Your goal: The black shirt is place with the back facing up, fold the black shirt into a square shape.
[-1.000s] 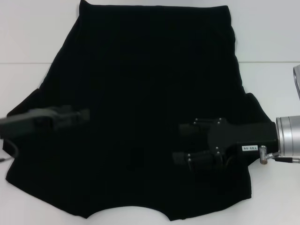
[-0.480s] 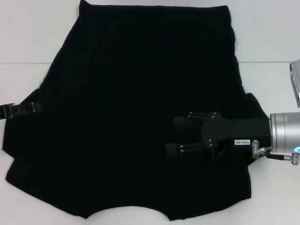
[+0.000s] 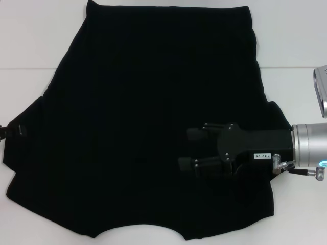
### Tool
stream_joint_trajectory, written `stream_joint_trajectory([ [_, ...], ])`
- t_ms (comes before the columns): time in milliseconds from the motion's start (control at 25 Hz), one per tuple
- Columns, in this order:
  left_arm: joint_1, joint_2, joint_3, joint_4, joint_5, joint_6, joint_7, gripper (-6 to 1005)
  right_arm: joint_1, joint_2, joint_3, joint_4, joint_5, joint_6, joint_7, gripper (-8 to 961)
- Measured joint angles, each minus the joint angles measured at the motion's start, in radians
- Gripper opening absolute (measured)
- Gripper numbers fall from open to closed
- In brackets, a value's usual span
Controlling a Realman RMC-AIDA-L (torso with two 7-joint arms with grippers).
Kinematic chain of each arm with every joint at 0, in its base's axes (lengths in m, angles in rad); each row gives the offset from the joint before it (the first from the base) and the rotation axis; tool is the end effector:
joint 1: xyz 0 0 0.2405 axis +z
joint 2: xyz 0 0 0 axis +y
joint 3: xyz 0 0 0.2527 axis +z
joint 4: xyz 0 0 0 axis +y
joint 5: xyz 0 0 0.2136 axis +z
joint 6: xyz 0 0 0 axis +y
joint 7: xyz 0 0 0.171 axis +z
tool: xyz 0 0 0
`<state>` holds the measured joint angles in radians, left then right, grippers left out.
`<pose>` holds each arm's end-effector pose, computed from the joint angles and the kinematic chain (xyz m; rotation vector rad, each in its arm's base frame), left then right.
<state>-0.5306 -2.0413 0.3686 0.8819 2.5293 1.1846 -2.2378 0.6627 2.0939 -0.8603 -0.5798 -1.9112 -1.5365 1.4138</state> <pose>-0.3754 0.3739 0.0811 -1.8075 -1.5360 -0.3021 0.1914 0.3523 -0.0579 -2.9094 0.5253 0.7633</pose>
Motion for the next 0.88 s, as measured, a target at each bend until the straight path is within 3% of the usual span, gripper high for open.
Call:
stream_joint_trajectory([
  [880, 0.003, -0.013, 0.088, -0.030, 0.012, -0.049, 0.011, 887, 0.003, 0.000, 0.007, 0.000, 0.002, 0.001, -0.001, 920],
])
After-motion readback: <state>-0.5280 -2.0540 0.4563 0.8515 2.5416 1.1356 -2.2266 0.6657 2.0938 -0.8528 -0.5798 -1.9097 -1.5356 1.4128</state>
